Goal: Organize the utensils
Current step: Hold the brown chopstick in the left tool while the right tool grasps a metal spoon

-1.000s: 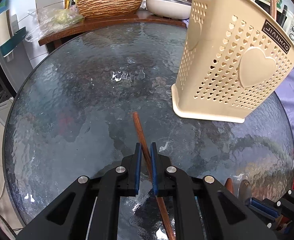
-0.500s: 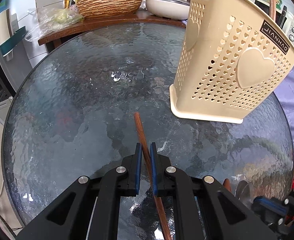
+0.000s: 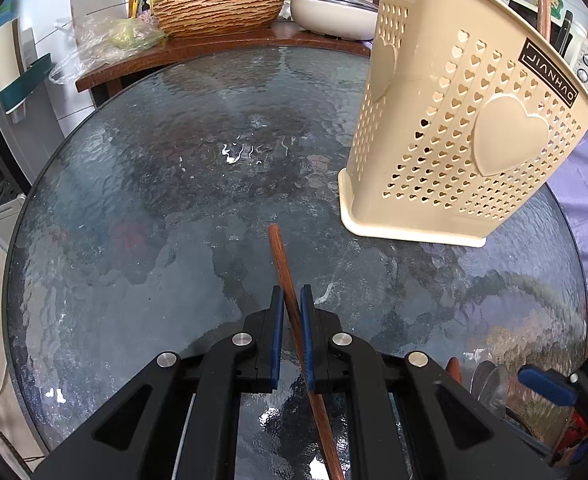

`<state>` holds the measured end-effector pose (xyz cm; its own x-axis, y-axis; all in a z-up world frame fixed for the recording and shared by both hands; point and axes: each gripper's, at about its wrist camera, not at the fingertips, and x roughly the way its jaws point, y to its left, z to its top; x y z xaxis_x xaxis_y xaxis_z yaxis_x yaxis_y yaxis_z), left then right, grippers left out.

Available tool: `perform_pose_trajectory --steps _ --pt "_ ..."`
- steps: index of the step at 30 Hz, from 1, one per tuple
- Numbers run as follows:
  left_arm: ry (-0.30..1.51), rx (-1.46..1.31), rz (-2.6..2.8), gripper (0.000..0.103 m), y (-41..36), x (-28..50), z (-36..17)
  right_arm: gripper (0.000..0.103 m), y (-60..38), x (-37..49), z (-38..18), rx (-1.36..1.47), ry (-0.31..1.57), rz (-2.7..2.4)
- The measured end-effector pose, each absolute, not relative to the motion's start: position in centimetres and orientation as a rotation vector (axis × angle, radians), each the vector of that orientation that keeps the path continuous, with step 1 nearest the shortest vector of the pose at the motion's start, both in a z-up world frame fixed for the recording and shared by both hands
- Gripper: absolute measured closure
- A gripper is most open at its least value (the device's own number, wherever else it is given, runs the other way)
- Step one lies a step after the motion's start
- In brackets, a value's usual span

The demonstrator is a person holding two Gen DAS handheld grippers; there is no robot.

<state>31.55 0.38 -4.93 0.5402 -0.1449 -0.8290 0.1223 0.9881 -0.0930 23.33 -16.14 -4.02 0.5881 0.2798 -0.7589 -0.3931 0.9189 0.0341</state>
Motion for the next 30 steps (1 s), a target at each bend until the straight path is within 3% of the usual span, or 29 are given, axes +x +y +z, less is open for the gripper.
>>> perform_pose_trajectory --steps 16,30 --pt "0.986 -0.021 -0.159 0.095 0.3 31.7 -4.8 0.065 -15.5 24.1 -5.5 -0.185 0.881 0.373" --pt "0.986 -0.014 -0.158 0.095 0.3 31.8 -4.9 0.093 -16.9 24.6 -5.2 -0.136 0.881 0.35"
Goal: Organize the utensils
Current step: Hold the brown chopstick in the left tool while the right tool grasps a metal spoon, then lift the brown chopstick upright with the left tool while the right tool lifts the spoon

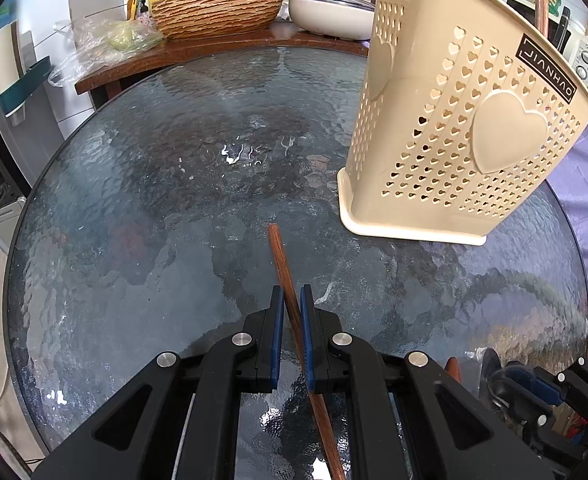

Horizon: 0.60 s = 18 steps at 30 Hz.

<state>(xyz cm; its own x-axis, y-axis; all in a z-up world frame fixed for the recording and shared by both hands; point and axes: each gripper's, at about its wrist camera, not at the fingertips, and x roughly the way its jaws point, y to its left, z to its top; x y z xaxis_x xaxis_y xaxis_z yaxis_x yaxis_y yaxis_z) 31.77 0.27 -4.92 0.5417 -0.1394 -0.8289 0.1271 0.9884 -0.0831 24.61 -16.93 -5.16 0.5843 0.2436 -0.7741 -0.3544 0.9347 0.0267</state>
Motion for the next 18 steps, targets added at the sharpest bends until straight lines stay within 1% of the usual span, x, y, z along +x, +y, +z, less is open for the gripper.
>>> perform_pose_trajectory --steps 8,13,18 --pt "0.985 -0.01 -0.158 0.095 0.3 31.8 -4.9 0.098 -18.2 24.9 -4.6 -0.025 0.9 0.376" --pt "0.984 -0.006 -0.155 0.095 0.1 31.7 -4.9 0.098 -18.4 25.0 -4.2 -0.012 0.892 0.384" --pt "0.987 -0.02 -0.159 0.095 0.2 31.7 -4.9 0.098 -20.0 25.2 -3.3 0.117 0.87 0.437"
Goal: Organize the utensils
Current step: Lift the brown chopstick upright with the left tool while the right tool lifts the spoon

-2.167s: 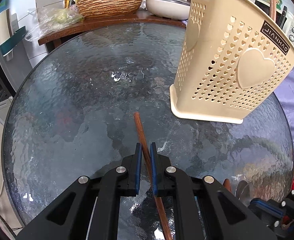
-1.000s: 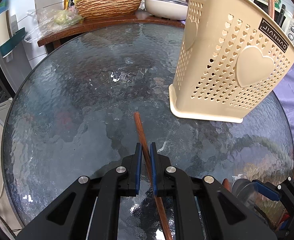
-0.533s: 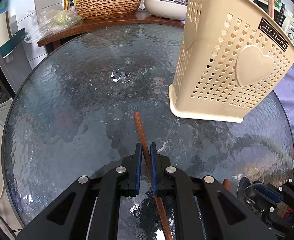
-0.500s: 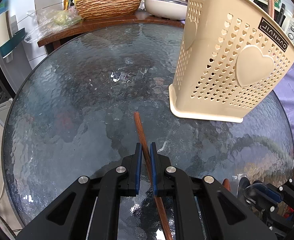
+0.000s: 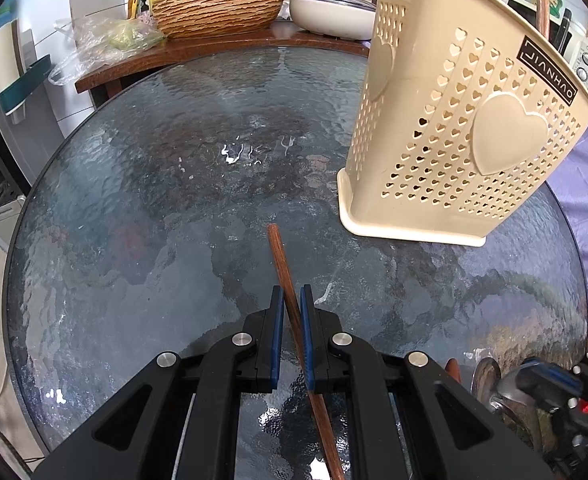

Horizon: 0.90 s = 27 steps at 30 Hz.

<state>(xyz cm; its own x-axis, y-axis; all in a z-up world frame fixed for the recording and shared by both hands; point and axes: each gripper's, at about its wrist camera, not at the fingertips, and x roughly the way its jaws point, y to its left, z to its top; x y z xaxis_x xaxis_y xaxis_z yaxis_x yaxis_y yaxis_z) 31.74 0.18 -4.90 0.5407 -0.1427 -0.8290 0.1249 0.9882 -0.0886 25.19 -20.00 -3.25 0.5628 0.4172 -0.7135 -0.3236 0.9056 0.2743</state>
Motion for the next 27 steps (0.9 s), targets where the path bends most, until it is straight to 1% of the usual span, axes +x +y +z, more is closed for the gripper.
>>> perform_pose_trajectory --steps 4,11,15,18,27 --pt "0.978 -0.034 -0.17 0.095 0.2 31.7 -4.6 0.098 -20.9 25.3 -2.2 0.184 0.836 0.461" --pt "0.931 -0.063 -0.193 0.096 0.4 31.2 -2.3 0.098 -21.6 25.8 -0.7 0.262 0.811 0.497" --pt "0.896 -0.064 -0.203 0.097 0.3 30.8 -0.8 0.098 -21.3 25.7 0.4 0.259 0.768 0.506" --pt "0.875 -0.062 -0.211 0.097 0.3 30.6 0.0 0.098 -21.1 25.9 0.6 0.264 0.772 0.515" --pt "0.875 -0.062 -0.208 0.097 0.2 30.4 0.1 0.098 -22.1 26.7 0.5 0.229 0.777 0.406"
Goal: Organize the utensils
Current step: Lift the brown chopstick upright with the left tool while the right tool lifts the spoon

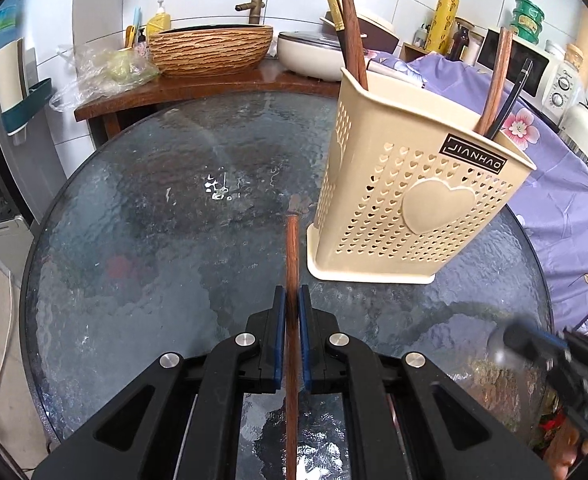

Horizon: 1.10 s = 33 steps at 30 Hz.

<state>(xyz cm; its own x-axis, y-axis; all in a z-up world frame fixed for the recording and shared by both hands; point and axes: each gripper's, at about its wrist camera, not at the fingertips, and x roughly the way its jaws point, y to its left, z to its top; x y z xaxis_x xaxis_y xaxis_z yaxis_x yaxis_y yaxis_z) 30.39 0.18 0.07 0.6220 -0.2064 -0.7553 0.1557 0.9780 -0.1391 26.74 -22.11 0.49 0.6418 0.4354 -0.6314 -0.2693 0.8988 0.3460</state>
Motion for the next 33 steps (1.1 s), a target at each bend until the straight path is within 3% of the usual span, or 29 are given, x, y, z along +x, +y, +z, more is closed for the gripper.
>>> perform_pose_trajectory --steps 9,22,24,26,33 --pt "0.892 -0.064 -0.215 0.097 0.0 30.5 -0.8 0.098 -25.1 29.3 -4.1 0.211 0.94 0.326" --pt "0.913 -0.064 -0.215 0.097 -0.3 30.6 -1.6 0.096 -24.7 29.3 -5.7 0.125 0.95 0.309" --pt "0.913 -0.063 -0.216 0.097 -0.3 30.6 -1.6 0.089 -24.4 29.3 -5.8 0.076 0.946 0.282" --pt "0.914 -0.062 -0.218 0.097 -0.4 30.6 -1.6 0.051 -24.1 29.2 -5.8 0.044 0.941 0.275" --pt "0.915 -0.063 -0.218 0.097 -0.4 30.6 -1.6 0.048 -22.8 28.5 -5.4 -0.081 0.941 0.263"
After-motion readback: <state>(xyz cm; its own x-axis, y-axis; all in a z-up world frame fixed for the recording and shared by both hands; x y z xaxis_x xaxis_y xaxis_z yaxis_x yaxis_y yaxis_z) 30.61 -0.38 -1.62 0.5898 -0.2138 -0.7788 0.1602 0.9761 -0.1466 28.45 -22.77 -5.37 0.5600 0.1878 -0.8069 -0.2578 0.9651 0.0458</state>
